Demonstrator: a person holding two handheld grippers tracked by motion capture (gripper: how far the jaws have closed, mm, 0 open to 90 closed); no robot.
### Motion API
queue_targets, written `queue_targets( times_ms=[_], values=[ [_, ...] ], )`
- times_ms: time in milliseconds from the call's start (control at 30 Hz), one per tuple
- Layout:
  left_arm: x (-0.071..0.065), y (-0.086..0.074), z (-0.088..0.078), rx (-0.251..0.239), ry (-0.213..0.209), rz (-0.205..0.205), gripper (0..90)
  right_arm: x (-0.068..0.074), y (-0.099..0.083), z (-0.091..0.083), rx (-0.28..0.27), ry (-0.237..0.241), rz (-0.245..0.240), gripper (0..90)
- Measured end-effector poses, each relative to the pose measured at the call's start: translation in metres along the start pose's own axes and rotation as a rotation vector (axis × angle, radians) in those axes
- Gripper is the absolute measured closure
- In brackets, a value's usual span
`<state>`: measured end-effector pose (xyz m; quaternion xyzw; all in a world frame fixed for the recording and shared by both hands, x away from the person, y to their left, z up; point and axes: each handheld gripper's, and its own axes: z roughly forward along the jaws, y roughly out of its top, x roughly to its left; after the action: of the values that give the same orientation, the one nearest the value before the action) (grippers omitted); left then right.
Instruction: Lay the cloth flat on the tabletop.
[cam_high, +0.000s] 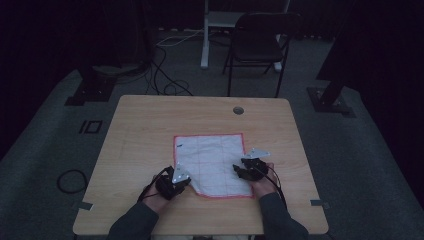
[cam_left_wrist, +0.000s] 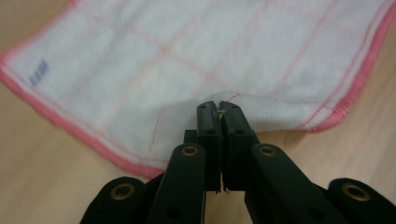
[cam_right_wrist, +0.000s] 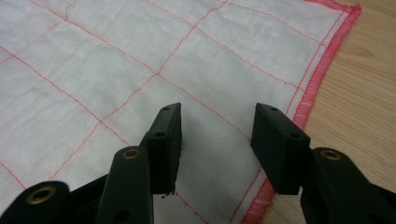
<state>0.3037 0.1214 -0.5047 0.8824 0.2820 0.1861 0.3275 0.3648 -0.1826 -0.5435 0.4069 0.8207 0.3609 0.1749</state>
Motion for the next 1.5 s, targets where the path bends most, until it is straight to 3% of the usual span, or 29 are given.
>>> queue_targets(
  times_ms=[33,100,233,433,533,633,733,900,1033,1333,1500],
  values=[
    [0.0,0.0,0.0,0.0,0.0,0.0,88.5,0.0,0.0,0.0,0.0,0.0,0.0,53.0],
    [0.008,0.021,0.006,-0.011,0.022,0.024,88.4,0.0,0.0,0.0,0.0,-0.001,0.0,53.0],
    [0.015,0.041,0.022,-0.006,0.035,0.036,88.2,0.0,0.0,0.0,-0.003,-0.001,0.001,53.0],
    [0.024,0.056,0.056,0.026,0.044,0.036,87.4,0.0,-0.001,0.0,-0.008,0.001,0.004,52.9],
    [0.029,0.055,0.065,0.029,0.05,0.005,82.8,0.0,-0.001,0.0,-0.009,0.001,0.004,52.9],
    [0.032,0.052,0.062,0.001,0.062,-0.027,75.5,0.0,-0.001,0.0,-0.009,0.002,0.003,52.9],
    [0.033,0.05,0.049,-0.035,0.074,-0.049,73.4,0.0,-0.001,0.0,-0.01,0.002,0.004,52.9],
    [0.025,0.038,0.026,-0.083,0.068,-0.05,73.6,0.0,-0.002,0.0,-0.012,0.0,0.004,52.9],
    [0.018,0.027,0.026,-0.06,0.051,-0.036,72.8,0.0,-0.002,0.0,-0.013,-0.001,0.004,52.9],
    [0.013,0.014,0.045,-0.003,0.039,-0.048,57.0,0.0,-0.002,0.0,-0.015,-0.002,0.006,52.9],
    [0.015,0.013,0.052,-0.003,0.045,-0.077,61.2,0.0,-0.002,0.0,-0.016,-0.003,0.005,52.9]
  ],
)
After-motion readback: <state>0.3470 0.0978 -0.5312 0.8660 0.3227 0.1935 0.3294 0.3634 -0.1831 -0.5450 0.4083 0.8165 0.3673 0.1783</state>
